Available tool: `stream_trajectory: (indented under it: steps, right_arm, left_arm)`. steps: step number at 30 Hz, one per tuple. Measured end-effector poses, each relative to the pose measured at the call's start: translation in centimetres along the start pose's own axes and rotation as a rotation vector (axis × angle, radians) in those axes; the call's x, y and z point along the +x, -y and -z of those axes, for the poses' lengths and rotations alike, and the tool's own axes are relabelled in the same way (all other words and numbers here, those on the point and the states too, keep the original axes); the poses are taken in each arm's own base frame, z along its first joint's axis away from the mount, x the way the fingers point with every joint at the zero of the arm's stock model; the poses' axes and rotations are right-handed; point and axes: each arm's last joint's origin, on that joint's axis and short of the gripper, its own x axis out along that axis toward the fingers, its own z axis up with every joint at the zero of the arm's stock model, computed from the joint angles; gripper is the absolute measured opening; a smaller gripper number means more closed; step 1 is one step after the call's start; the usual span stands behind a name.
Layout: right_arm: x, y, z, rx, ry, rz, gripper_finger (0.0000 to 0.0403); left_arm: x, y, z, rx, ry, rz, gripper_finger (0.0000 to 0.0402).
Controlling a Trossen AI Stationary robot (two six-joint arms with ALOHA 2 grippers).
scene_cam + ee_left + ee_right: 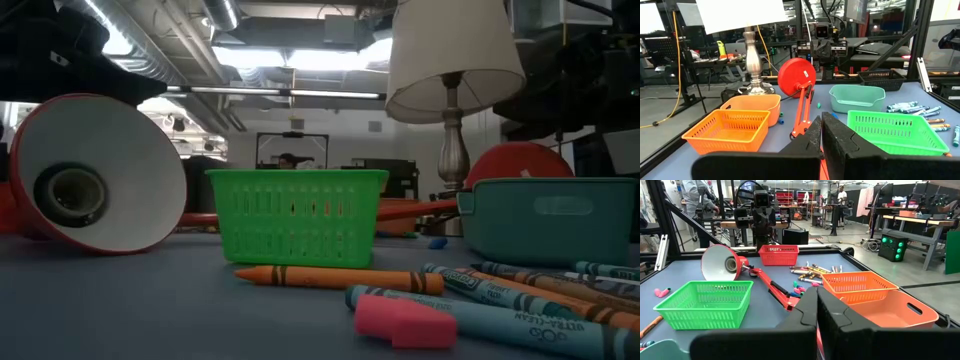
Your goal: Sort crayons
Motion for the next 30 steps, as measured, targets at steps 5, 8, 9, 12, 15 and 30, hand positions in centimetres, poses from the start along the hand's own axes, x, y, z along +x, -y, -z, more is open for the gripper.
stream_trajectory:
  steps: [5, 8, 9, 12, 15, 30]
  right_arm:
    - [0.00, 0.00, -0.03, 0.000, 0.003, 0.000, 0.0001]
    - [0.00, 0.00, -0.04, 0.000, 0.005, 0.001, 0.0001]
    - [0.00, 0.00, -0.05, 0.000, 0.006, 0.001, 0.0001]
    - [0.00, 0.00, -0.05, 0.000, 0.006, 0.001, 0.0001]
    - [0.00, 0.00, -0.05, 0.000, 0.006, 0.001, 0.0001]
    - [0.00, -0.07, -0.08, 0.141, 0.008, -0.027, 0.0003]
  left_arm:
    - [0.00, 0.00, 0.00, 0.000, 0.001, 0.000, 0.0000]
    - [0.00, 0.00, 0.00, 0.000, 0.001, 0.000, 0.0000]
    - [0.00, 0.00, -0.01, 0.000, 0.002, 0.000, 0.0000]
    - [0.00, 0.00, -0.01, 0.000, 0.002, 0.000, 0.0000]
    - [0.00, 0.00, -0.01, 0.000, 0.002, 0.000, 0.0000]
    - [0.00, 0.00, -0.02, 0.000, 0.003, 0.000, 0.0000]
